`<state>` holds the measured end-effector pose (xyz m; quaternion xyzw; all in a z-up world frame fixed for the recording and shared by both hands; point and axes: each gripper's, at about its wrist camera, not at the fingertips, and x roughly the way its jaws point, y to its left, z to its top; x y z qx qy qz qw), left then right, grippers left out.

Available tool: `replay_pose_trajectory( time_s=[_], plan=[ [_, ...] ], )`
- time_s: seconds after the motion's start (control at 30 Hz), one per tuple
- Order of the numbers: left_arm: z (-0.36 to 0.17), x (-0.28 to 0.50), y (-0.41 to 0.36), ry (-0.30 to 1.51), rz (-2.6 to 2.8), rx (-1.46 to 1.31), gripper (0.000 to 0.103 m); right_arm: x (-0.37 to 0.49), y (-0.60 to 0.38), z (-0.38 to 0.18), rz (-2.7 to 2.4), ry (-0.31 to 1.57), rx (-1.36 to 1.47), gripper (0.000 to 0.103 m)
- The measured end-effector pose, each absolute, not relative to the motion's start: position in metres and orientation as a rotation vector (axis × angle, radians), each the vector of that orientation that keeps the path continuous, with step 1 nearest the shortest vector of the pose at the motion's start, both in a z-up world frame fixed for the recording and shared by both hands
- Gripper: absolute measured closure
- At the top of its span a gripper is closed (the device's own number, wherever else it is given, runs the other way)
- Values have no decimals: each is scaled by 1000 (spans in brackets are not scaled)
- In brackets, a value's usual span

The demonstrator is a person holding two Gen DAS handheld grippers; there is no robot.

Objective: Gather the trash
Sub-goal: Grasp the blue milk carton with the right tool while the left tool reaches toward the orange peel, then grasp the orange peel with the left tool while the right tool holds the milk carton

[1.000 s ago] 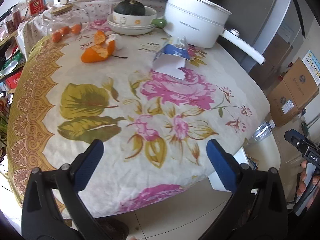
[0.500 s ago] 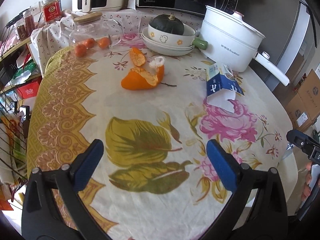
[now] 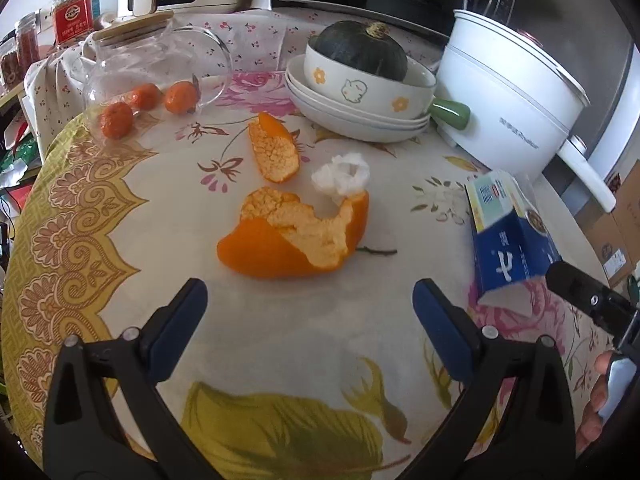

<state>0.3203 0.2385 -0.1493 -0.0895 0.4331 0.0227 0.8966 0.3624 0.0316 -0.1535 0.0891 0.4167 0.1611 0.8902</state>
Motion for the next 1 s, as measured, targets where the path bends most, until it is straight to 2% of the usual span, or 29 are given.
replay_pose_trajectory(
  time_s=[0.3,0.43,0.47,0.5,0.53,0.6,0.7,0.83,1.0],
  plan=[
    [-166,346,245,888,114,-251,4,395,40,-171,319,881,207,13],
    [-165,348,244,873,104,-260,23,402,36,-180,308,895,238,14],
    [-164,348,243,869,88,-262,33,403,34,-181,307,898,247,14],
    [-164,348,241,869,77,-259,39,402,33,-181,307,888,252,18],
    [-164,349,240,868,68,-258,42,402,32,-181,309,888,252,26],
    [-165,347,240,871,56,-265,59,401,31,-181,333,896,257,41],
    [-164,341,242,874,46,-286,73,397,27,-178,360,905,261,51],
    [-161,328,246,897,30,-334,77,384,15,-169,398,902,267,71],
    [-156,300,240,922,14,-355,79,361,0,-157,393,916,210,77]
  ],
)
